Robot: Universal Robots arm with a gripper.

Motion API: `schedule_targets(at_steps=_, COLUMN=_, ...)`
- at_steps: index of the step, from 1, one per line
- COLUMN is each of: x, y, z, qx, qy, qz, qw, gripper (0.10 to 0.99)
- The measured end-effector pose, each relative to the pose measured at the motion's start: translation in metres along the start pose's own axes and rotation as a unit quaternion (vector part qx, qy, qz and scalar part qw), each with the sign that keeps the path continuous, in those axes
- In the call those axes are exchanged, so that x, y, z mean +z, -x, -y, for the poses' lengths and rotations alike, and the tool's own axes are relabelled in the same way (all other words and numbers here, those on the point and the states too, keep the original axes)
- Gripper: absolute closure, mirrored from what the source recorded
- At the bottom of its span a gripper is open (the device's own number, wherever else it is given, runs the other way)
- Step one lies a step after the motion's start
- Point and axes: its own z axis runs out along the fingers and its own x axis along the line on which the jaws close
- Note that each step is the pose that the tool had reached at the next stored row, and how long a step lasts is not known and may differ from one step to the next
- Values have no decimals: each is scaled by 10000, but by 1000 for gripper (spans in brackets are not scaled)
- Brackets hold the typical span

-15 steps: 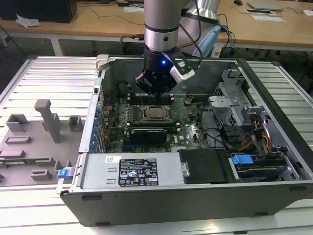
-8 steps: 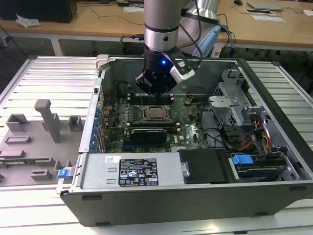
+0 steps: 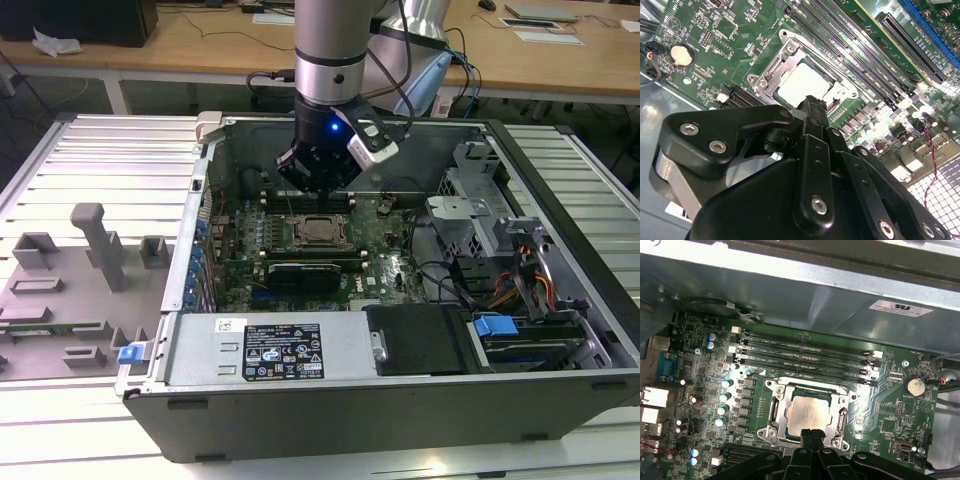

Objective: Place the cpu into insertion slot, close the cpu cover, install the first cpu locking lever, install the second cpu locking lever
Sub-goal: 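Close the cpu cover, then install the first cpu locking lever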

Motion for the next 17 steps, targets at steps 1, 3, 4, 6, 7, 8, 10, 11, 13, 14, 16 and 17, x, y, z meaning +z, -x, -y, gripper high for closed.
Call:
schedule_targets(at_steps=1, x=0, y=0, z=0, qx=0, qy=0, qz=0, qw=10000, gripper=980)
schedule_targets(at_steps=3, x=-1, y=0, z=0, qx=0, qy=0, qz=0, qw=10000, gripper=980)
schedule_targets(at_steps=4, x=-2, y=0, z=0, qx=0, qy=0, qz=0, qw=10000, gripper=980)
schedule_targets(at_steps=6, x=-2, y=0, z=0, qx=1, qy=0, qz=0, qw=10000, gripper=980)
schedule_targets(at_steps=7, x=-3, y=0, z=0, qx=1, qy=0, qz=0, qw=10000, gripper=980)
schedule_targets(at_steps=8, x=-3, y=0, z=0, qx=1, qy=0, qz=0, qw=10000, gripper=980)
schedule_targets(at_steps=10, x=-19, y=0, z=0, qx=1, qy=-1, qz=-1, qw=10000, gripper=980)
schedule_targets(at_steps=11, x=-40, y=1, z=0, qx=1, qy=-1, qz=-1, qw=10000, gripper=980)
schedule_targets(at_steps=13, x=-74, y=2, z=-1, qx=1, qy=0, qz=0, qw=10000, gripper=980)
schedule_targets(at_steps=14, x=-91, y=3, z=-1, qx=1, qy=0, qz=0, qw=10000, gripper=980)
schedule_targets(at_steps=16, x=-120, y=4, z=-1, qx=1, qy=0, qz=0, qw=10000, gripper=980)
schedule_targets(at_steps=17, x=-125, y=4, z=-2, qx=1, qy=1, qz=1, qw=10000, gripper=980)
